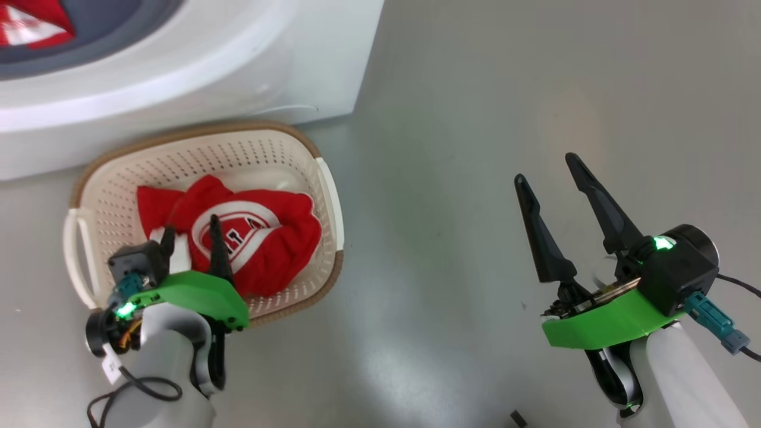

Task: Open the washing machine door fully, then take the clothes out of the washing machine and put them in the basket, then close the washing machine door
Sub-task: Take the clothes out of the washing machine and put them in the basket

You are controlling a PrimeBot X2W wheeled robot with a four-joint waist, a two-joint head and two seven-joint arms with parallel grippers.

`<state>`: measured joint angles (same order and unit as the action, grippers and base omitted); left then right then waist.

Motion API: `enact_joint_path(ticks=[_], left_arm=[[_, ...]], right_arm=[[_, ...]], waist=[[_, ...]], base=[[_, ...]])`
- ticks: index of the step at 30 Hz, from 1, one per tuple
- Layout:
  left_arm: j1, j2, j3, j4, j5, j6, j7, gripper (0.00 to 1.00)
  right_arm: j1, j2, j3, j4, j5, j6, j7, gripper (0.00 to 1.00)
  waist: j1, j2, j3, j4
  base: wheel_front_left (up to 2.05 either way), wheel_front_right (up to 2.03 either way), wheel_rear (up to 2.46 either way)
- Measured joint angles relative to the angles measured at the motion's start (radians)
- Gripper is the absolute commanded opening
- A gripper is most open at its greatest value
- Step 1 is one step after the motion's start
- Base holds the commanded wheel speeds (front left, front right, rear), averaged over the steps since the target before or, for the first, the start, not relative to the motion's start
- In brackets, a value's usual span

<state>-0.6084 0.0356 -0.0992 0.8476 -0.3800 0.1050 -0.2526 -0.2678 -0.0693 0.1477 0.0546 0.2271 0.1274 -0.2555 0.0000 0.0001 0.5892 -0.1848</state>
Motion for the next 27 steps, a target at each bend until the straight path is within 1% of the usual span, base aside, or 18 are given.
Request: enact_joint_path(ticks=[3,5,7,14,27], left_arm=[[0.031,0.0,-0.02,-0.052,-0.012,0.006,0.0,1.0],[0.078,0.0,-0.041,-0.111,-0.017,0.02,0.0,1.0],[0.105,0.0,-0.05,-0.156,-0.016,0.021,0.0,1.0],[0.183,0.0,-0.096,-0.323,0.021,0.036,0.0,1.0],[0.363,0.002,-0.093,-0.569,0.132,0.034,0.0,1.0]], right_arm=[[0.008,0.0,-0.004,0.011,0.0,0.0,0.0,1.0],[0.026,0.0,-0.004,0.023,-0.001,0.0,0.0,1.0],[0.04,0.001,-0.007,0.028,-0.001,0.0,0.0,1.0],[0.107,0.002,-0.038,0.059,-0.012,0.0,0.0,1.0],[0.194,0.012,-0.051,0.106,-0.037,0.0,0.0,1.0]], waist=[[0.0,0.0,-0.029,0.011],[0.0,0.0,-0.063,0.022],[0.0,0.0,-0.088,0.03],[0.0,0.0,-0.179,0.064],[0.0,0.0,-0.355,0.12]], base=[[0.0,0.0,0.0],[0.0,0.0,0.0],[0.0,0.0,0.0],[0.0,0.0,0.0],[0.0,0.0,0.0]])
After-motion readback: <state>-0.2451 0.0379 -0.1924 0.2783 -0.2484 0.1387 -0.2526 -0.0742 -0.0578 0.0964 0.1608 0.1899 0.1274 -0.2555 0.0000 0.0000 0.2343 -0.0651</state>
